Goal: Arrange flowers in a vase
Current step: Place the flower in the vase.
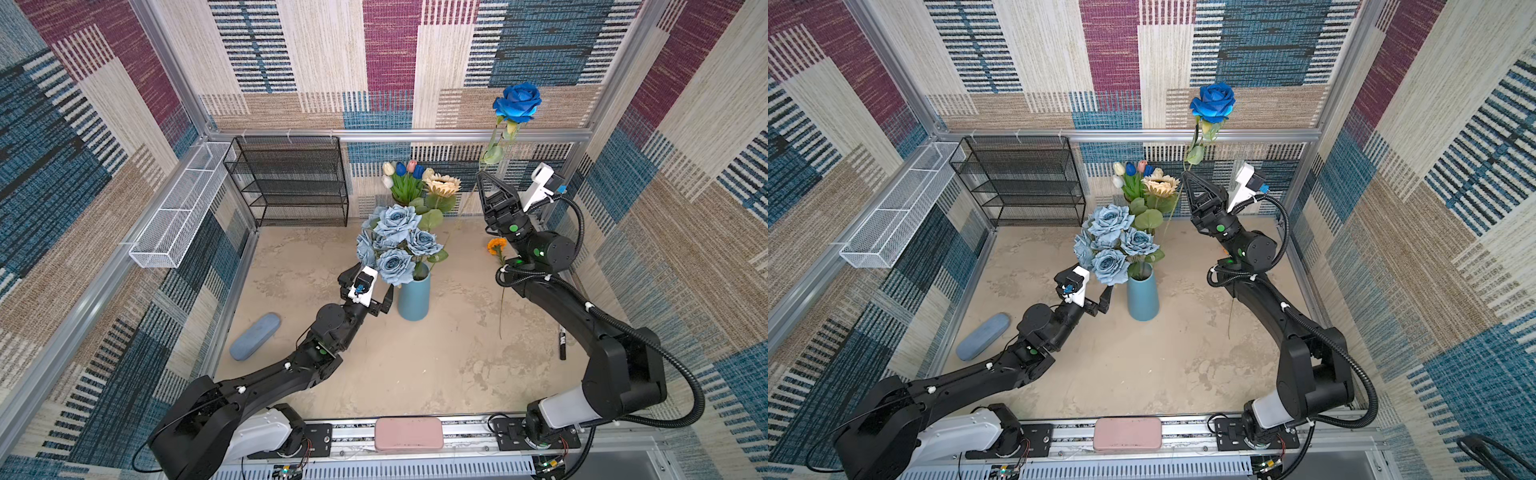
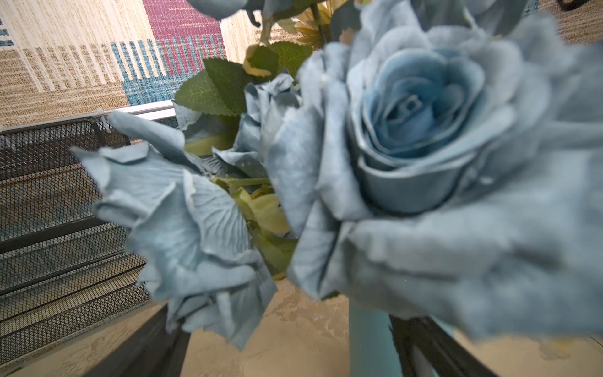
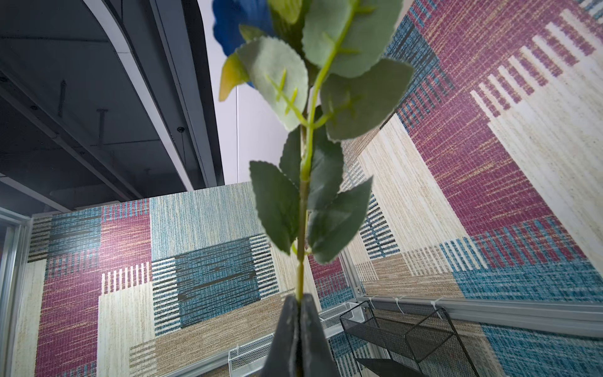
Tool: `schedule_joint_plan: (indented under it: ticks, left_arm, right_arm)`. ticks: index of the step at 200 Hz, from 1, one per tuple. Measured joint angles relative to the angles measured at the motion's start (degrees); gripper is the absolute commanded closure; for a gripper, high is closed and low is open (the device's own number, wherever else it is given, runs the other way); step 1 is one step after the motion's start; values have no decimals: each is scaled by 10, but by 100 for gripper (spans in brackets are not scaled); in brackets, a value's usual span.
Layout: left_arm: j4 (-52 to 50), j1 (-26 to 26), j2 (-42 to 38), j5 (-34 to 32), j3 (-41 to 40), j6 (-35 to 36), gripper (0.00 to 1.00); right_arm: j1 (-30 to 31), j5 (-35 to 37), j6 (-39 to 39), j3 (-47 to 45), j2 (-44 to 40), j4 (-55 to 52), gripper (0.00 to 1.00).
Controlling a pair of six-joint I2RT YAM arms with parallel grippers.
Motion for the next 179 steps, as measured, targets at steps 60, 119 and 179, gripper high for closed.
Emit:
schedule_joint_plan:
  ticks: [60, 119, 179]
  left_arm:
    - [10, 0, 6, 0, -3, 0, 4]
    - [15, 0, 16, 0, -3, 0, 4]
    - [30, 0, 20, 0, -6, 0, 4]
  right_arm:
    - [36, -14, -84, -68, -12, -6, 100]
    - [53, -22, -181, -154, -53, -31, 100]
    - [53, -2, -261, -164, -60, -106, 99]
